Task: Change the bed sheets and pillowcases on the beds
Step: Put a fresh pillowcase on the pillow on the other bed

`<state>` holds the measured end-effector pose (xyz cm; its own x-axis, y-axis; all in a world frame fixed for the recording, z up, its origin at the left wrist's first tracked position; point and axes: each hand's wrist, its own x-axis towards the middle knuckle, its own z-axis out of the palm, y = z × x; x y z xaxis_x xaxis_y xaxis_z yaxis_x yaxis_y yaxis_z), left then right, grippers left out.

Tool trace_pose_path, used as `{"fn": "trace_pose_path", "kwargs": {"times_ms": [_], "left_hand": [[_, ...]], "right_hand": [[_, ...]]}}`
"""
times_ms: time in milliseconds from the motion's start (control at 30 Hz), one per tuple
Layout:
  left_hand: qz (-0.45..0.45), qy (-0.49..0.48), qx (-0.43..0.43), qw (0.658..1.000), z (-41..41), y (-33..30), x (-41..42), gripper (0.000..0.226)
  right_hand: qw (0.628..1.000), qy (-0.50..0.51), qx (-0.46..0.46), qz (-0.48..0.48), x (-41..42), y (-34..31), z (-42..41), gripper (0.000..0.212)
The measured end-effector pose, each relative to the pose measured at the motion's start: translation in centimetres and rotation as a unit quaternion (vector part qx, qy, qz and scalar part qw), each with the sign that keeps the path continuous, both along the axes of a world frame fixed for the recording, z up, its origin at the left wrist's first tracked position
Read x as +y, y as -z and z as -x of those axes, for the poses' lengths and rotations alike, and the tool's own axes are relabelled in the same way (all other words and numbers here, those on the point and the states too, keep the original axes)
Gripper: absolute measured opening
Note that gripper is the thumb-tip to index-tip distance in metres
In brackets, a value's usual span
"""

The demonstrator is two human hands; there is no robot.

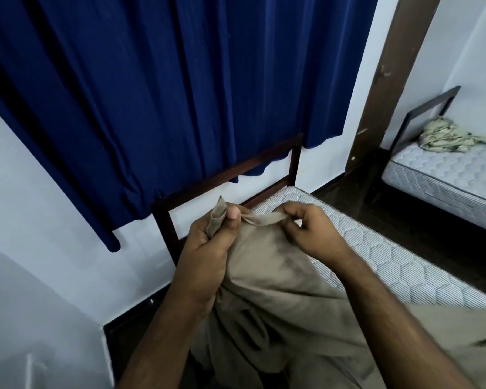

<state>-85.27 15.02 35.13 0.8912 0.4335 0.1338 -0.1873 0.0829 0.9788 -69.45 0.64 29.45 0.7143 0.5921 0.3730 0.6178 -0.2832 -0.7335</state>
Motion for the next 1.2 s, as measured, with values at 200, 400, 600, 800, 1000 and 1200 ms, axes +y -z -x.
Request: {"fn": "trace_pose_path", "kwargs": {"times_ms": [200, 400, 600, 800, 1000, 1200], "left_hand": [[-0.067, 0.083, 0.053, 0.993, 0.2, 0.3, 0.6, 0.055], [0.058, 0.143, 0.019, 0.988, 0.7, -0.8, 0.7, 0.023], [0.141, 0.130, -0.069, 0.979, 0.2, 0.3, 1.7, 0.044], [0.259, 0.253, -0.065, 0.930, 0.8, 0.3, 2.5, 0.040], [-0.173, 0.089, 0.178, 0.965, -0.7, 0.7, 0.6, 0.051], [-0.161, 0.022, 0.094, 0.982, -2.4, 1.4, -0.5, 0.034]], "right_hand": [[0.983, 0.057, 0.005, -0.174, 2.0, -2.9, 1.5, 0.017], [0.987, -0.021, -0.157, 0.012, 1.8, -1.9, -0.6, 0.029], [0.990, 0.100, -0.093, 0.009, 1.7, 1.9, -2.8, 0.029], [0.980, 0.194, -0.020, -0.049, 1.2, 0.7, -4.7, 0.035], [0.982, 0.092, -0.156, -0.045, 1.5, -3.1, -2.2, 0.031], [0.991, -0.086, -0.099, -0.033, 2.5, -4.7, 1.9, 0.010]]}}
